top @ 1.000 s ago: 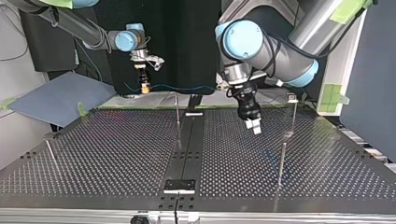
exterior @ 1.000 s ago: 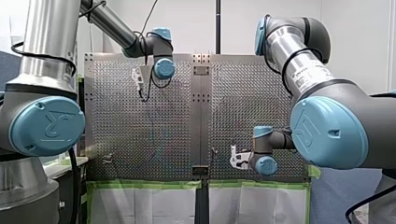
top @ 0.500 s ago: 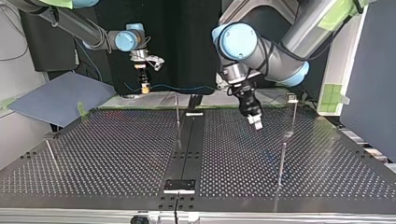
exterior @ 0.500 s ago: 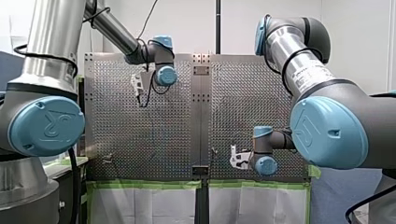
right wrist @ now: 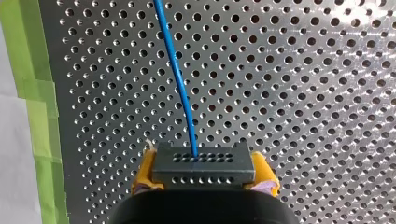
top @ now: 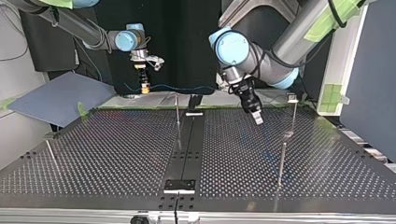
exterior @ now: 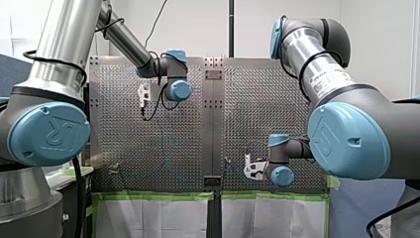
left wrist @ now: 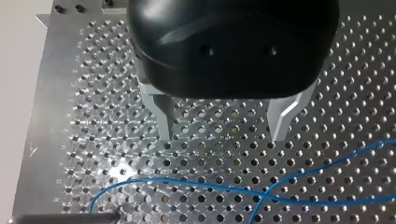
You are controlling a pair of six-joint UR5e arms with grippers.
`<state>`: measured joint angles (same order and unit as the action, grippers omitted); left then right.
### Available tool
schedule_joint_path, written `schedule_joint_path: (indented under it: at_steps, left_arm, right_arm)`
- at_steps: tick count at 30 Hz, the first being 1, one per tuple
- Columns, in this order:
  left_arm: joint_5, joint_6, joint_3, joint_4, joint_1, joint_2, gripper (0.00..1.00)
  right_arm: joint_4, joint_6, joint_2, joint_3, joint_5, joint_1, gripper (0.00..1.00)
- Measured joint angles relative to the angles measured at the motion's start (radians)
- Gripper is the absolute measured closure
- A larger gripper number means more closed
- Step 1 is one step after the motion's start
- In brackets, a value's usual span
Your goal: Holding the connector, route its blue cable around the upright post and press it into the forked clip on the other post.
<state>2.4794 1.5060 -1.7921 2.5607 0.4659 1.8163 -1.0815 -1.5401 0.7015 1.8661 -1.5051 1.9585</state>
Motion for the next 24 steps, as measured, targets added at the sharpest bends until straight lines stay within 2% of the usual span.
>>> schedule_joint_path:
  at_steps: [5, 10, 15, 24]
  left_arm:
    - [-0.010, -0.044, 0.015, 0.003, -0.003, 0.000, 0.00]
    - [-0.051, -0.076, 0.020, 0.007, -0.014, 0.000, 0.00]
    - [-0.093, -0.051, 0.021, 0.032, -0.032, 0.000, 0.00]
    - [-0.175, 0.030, 0.022, 0.098, -0.080, 0.000, 0.00]
  right_arm:
    - [0.000, 0.000, 0.000, 0.000, 0.000, 0.000, 0.93]
    - [0.000, 0.000, 0.000, 0.000, 0.000, 0.000, 0.93]
    - [-0.001, 0.001, 0.000, 0.000, 0.000, 0.000, 0.93]
    - [-0.020, -0.001, 0.000, 0.000, 0.000, 0.000, 0.93]
